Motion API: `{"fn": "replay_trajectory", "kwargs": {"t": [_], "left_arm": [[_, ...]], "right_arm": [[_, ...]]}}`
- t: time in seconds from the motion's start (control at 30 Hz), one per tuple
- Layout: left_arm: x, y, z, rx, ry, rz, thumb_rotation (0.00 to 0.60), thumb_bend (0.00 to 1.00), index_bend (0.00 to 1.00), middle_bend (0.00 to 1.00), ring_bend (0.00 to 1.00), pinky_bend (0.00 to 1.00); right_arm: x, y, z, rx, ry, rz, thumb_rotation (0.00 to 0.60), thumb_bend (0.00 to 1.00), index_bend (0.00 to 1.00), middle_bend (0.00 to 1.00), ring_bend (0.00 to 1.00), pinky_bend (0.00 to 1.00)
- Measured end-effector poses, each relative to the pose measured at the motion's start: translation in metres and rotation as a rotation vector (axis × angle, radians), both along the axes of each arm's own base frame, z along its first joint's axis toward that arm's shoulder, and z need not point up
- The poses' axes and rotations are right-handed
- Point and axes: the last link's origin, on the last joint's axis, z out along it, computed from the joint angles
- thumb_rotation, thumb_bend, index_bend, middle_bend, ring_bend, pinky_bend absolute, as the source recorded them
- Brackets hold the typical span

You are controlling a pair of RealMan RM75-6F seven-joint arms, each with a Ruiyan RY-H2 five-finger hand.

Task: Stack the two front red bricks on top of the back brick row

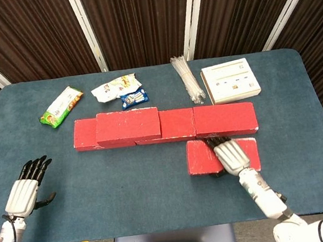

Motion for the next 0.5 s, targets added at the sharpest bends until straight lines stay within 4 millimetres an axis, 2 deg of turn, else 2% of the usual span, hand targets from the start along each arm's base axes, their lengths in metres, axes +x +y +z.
{"fn": "replay_trajectory", "kwargs": {"t": [0.17,0.27,0.5], "left_arm": [[-0.001,0.001,-0.002,0.015,0.026,0.012,0.600,0.25,0.00,0.00,0.00,0.02],[-0.001,0.001,-0.003,0.022,0.039,0.022,0.600,0.26,0.00,0.00,0.00,0.02],[-0.001,0.005,-0.009,0.021,0.062,0.037,0.600,0.26,0.00,0.00,0.00,0.02]], "right_arm": [[0.034,-0.042,0.017,-0.051,-0.003,0.113,0.600,0.33,0.68,0.53,0.43,0.62],[0.048,-0.068,0.023,-0.085,0.017,0.163,0.600,0.33,0.68,0.53,0.43,0.62],[0.066,-0.125,0.021,-0.068,0.081,0.186,0.600,0.33,0.67,0.53,0.43,0.62]]}}
